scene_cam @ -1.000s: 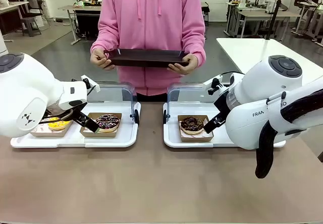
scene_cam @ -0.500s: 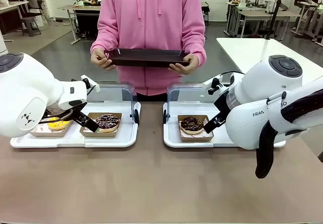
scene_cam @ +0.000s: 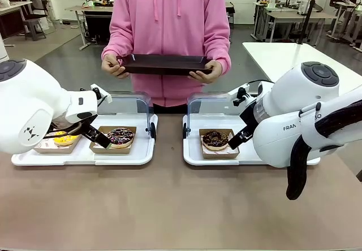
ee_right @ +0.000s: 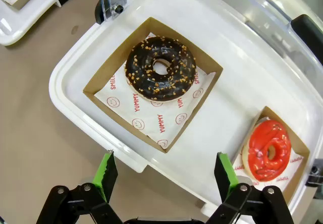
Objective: Provide the desired donut to the person.
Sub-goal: Pick up and lift the Paper togo box containing the Donut pointed at by the person.
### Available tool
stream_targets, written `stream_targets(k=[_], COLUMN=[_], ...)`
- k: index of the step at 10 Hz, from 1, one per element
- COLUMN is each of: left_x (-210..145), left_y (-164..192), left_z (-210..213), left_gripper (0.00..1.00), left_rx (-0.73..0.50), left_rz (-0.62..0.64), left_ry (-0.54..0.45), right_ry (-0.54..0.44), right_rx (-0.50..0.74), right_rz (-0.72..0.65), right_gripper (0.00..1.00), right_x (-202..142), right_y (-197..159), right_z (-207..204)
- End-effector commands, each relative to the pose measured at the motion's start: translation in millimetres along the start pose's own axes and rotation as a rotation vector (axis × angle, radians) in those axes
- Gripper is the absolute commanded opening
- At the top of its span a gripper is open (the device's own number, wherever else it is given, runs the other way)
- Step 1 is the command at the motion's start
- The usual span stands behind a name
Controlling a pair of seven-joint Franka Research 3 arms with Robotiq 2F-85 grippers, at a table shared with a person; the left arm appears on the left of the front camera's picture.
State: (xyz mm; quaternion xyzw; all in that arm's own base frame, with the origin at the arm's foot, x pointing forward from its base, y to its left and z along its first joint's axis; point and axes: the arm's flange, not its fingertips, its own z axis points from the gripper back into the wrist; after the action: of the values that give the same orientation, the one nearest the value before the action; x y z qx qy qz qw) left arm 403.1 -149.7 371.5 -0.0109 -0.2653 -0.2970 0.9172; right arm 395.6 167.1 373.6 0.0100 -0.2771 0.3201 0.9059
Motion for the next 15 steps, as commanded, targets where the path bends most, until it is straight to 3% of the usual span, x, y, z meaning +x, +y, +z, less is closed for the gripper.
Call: stream_targets(k=[1, 4, 6, 8, 11, 15], left_x=[0, 0, -24, -70, -133, -195], left_y=[0, 0, 13, 33, 58, 72], left_z=[0, 0, 34, 59, 74, 103], left_gripper=[1.0, 1.0, 1.0, 1.0, 1.0, 1.0], left_rx=[0.0, 0.0, -0.16, -0.258, -0.326, -0.355], left_rz=[0.0, 0.0, -0.032, -0.072, -0.057, -0.04], left_ry=[0.0, 0.0, -0.007, -0.044, -0.159, -0.304], right_ry=[0.0, 0.0, 0.021, 0.024, -0.08, -0.26], right_rx=[0.0, 0.0, 0.161, 0.283, 0.364, 0.426], right_rz=[0.0, 0.0, 0.08, 0.204, 0.295, 0.246], right_gripper=[1.0, 1.0, 1.0, 1.0, 1.0, 1.0], right_x=[0, 0, -10, -46, -96, -145], right_y=[0, 0, -24, -66, -115, -143], right_z=[0, 0, 35, 84, 109, 134])
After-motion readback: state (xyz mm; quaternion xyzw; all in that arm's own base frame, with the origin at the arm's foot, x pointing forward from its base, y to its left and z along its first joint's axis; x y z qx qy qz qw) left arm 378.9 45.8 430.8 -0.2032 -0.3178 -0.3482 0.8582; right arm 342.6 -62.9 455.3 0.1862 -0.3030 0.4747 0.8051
